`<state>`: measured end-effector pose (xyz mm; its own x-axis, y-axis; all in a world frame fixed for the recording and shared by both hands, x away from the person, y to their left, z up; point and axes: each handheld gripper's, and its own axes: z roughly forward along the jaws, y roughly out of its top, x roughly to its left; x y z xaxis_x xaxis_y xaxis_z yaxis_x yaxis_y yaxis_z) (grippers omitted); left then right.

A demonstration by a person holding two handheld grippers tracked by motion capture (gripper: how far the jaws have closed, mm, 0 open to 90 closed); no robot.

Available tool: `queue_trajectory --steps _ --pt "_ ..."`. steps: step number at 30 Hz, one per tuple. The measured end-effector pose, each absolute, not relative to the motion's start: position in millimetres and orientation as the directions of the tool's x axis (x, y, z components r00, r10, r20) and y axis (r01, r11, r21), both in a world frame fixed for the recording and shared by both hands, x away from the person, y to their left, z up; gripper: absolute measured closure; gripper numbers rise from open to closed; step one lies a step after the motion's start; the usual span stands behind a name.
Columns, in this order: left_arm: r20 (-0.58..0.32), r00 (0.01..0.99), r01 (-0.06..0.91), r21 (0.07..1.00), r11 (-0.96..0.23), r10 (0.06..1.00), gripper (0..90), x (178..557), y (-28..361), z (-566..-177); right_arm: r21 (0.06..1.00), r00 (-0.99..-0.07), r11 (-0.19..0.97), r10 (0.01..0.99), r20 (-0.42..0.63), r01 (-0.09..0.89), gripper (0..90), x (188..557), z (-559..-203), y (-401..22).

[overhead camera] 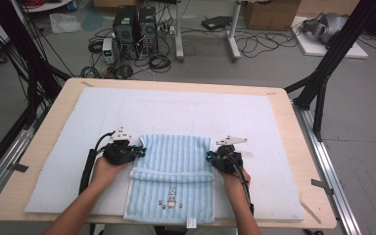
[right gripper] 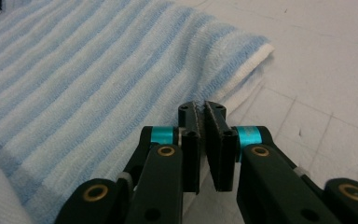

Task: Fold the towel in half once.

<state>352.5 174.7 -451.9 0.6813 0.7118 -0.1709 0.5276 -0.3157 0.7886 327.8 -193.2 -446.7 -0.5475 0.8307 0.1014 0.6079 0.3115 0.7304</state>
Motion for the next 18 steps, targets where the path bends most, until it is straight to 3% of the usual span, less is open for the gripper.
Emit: queue_trajectory --steps 4,18 --pt "-0.202 0.647 0.554 0.786 -0.272 0.735 84.4 367.3 174.7 -452.1 0.735 -0.532 0.299 0.841 0.097 0.608 85.9 339.8 -446.6 -195.0" --pt "-0.184 0.627 0.508 0.834 -0.217 0.757 83.8 427.7 176.3 -443.3 0.726 -0.462 0.273 0.884 0.069 0.631 85.7 404.6 -439.7 -188.9"
